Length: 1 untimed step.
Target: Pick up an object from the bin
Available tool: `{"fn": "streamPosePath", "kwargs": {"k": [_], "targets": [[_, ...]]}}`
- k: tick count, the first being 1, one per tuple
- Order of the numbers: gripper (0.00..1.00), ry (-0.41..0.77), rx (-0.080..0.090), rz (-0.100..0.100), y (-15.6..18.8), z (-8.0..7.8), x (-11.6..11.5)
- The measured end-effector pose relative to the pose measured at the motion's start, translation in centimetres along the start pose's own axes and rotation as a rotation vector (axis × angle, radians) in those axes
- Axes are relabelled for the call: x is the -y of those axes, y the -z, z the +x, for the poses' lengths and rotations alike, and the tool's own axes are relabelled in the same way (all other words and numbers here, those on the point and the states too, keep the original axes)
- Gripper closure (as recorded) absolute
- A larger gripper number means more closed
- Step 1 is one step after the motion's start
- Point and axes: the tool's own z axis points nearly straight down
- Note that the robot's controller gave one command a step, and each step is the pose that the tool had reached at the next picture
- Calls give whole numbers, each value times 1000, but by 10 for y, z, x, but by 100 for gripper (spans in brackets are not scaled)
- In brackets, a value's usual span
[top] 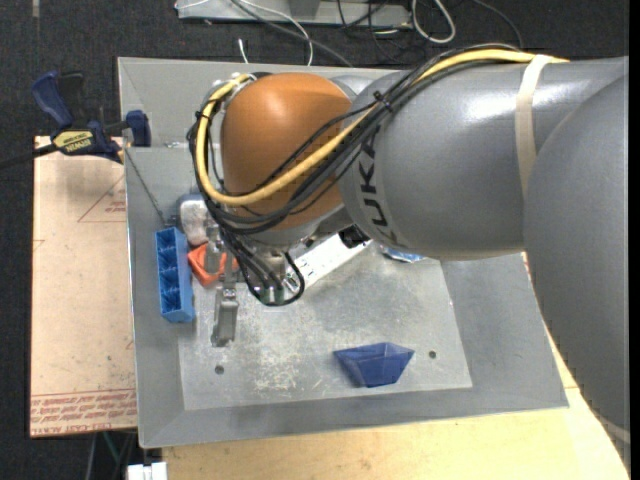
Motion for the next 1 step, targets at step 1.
{"fn": "streamPosePath", "kwargs": {"k": [1], "targets": [[0, -5, 7, -1, 4, -2, 1]]}}
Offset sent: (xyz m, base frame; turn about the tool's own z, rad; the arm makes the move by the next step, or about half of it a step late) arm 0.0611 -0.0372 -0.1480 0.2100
